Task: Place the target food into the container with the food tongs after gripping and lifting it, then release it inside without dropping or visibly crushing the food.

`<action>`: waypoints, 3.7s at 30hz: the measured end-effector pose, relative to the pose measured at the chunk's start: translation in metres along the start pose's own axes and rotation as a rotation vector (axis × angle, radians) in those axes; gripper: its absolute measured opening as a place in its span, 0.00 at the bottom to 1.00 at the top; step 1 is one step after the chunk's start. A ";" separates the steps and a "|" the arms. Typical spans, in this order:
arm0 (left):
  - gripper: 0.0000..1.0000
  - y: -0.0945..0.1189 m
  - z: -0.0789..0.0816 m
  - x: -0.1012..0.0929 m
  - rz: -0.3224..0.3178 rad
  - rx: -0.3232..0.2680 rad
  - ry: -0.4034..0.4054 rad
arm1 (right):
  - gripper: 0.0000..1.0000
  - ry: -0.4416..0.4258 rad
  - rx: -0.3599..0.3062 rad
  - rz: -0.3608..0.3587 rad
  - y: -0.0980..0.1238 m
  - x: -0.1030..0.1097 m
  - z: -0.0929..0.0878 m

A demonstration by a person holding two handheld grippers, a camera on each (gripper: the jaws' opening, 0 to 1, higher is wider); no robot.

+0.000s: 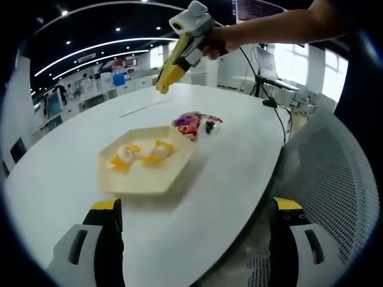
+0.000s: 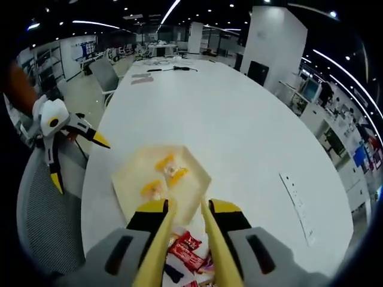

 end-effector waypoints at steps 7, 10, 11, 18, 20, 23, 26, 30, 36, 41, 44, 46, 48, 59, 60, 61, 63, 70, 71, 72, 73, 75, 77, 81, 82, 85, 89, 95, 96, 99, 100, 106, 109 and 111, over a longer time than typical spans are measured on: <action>0.99 0.000 0.000 -0.001 -0.005 0.000 0.002 | 0.26 0.006 0.005 -0.005 0.020 0.000 -0.014; 0.99 0.000 0.000 -0.001 -0.008 0.001 0.002 | 0.26 0.010 0.007 -0.011 0.028 -0.001 -0.018; 0.99 0.000 0.000 -0.001 -0.008 0.001 0.002 | 0.26 0.011 0.006 -0.013 0.030 -0.002 -0.020; 0.99 0.000 0.001 -0.002 -0.011 0.000 0.001 | 0.26 0.011 0.005 -0.023 0.046 0.000 -0.031; 0.99 0.000 0.001 -0.002 -0.010 0.000 0.002 | 0.26 0.006 0.005 -0.024 0.051 0.002 -0.034; 0.99 0.000 0.000 -0.001 -0.009 0.000 0.004 | 0.26 0.008 0.002 -0.029 0.057 0.003 -0.038; 0.99 0.000 0.000 -0.001 -0.008 0.001 0.005 | 0.26 0.010 -0.009 -0.031 0.063 0.004 -0.041; 0.99 0.000 0.000 -0.002 -0.010 0.002 0.003 | 0.26 -0.003 -0.016 -0.047 0.070 0.003 -0.045; 0.99 0.000 0.001 0.001 0.000 -0.007 0.010 | 0.26 0.000 -0.018 -0.054 0.081 0.003 -0.051; 0.99 0.001 0.002 0.000 -0.003 -0.009 0.007 | 0.26 -0.007 -0.009 -0.054 0.089 0.005 -0.062; 0.99 0.000 0.000 0.000 -0.001 -0.002 0.004 | 0.26 -0.005 -0.006 -0.053 0.088 0.007 -0.068; 0.99 0.001 0.000 0.000 -0.002 -0.001 0.002 | 0.26 -0.001 -0.010 -0.050 0.086 0.010 -0.070; 0.99 0.000 -0.001 0.000 -0.004 0.004 0.003 | 0.26 -0.002 -0.014 -0.047 0.084 0.011 -0.072; 0.99 0.000 -0.002 0.000 -0.002 0.010 0.004 | 0.26 -0.013 -0.028 -0.027 0.074 0.014 -0.080; 0.99 0.000 -0.002 0.000 -0.001 0.011 0.003 | 0.26 -0.012 -0.026 -0.027 0.073 0.015 -0.081; 0.99 0.000 -0.002 0.000 -0.001 0.010 0.002 | 0.26 -0.012 -0.027 -0.024 0.073 0.016 -0.082; 0.99 0.000 -0.002 0.001 0.004 0.006 0.014 | 0.26 -0.012 -0.032 -0.014 0.072 0.016 -0.085; 0.99 0.000 0.000 0.001 0.006 0.004 0.008 | 0.26 0.005 -0.001 0.014 0.066 0.019 -0.099; 0.99 0.000 0.001 0.002 0.009 -0.001 0.009 | 0.26 0.011 0.003 0.018 0.064 0.020 -0.102; 0.99 0.000 0.001 0.002 0.009 0.000 0.009 | 0.26 0.009 0.005 0.020 0.062 0.021 -0.103; 0.99 0.000 0.000 0.001 0.006 0.002 0.008 | 0.26 0.005 0.005 0.024 0.060 0.022 -0.105; 0.99 -0.001 0.000 0.001 -0.001 0.000 0.006 | 0.26 0.010 0.008 0.031 0.056 0.025 -0.107; 0.99 0.000 0.001 0.000 -0.002 0.000 0.007 | 0.26 0.015 0.012 0.037 0.053 0.027 -0.109; 0.99 0.000 0.001 0.000 0.000 -0.001 0.012 | 0.26 0.024 0.023 0.050 0.047 0.029 -0.116; 0.99 0.000 0.001 0.000 0.000 -0.001 0.013 | 0.26 0.025 0.026 0.051 0.046 0.029 -0.117; 0.99 0.000 0.001 0.000 -0.001 -0.004 0.017 | 0.26 0.016 0.027 0.052 0.044 0.029 -0.118; 0.99 0.000 0.000 -0.001 -0.005 0.000 0.017 | 0.26 0.012 0.040 0.048 0.041 0.027 -0.126; 0.99 -0.001 0.000 -0.001 -0.008 0.003 0.016 | 0.26 0.011 0.053 0.055 0.036 0.029 -0.135; 0.99 -0.001 0.000 -0.001 -0.008 0.004 0.017 | 0.26 0.016 0.056 0.058 0.035 0.029 -0.136; 0.99 -0.001 0.000 -0.002 -0.012 0.005 0.016 | 0.26 0.021 0.065 0.072 0.032 0.033 -0.139; 0.99 -0.001 0.000 -0.002 -0.013 0.006 0.017 | 0.26 0.032 0.071 0.080 0.031 0.034 -0.140; 0.99 -0.001 -0.002 -0.002 -0.013 0.009 0.021 | 0.26 0.053 0.089 0.098 0.024 0.034 -0.143; 0.99 -0.001 -0.001 -0.002 -0.016 0.011 0.020 | 0.27 0.066 0.114 0.090 0.021 0.032 -0.147; 0.99 -0.001 -0.001 -0.003 -0.017 0.012 0.020 | 0.27 0.066 0.110 0.094 0.020 0.032 -0.147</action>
Point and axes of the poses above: the point that each gripper's makers call its tool centre point, and the gripper's own axes: y roughly backward along the fingers, x roughly to its left, z roughly out of its top, the point moved 1 cm from there along y, roughly backward along the fingers, and after that the axes turned 8 degrees about -x, right-handed, at the moved point
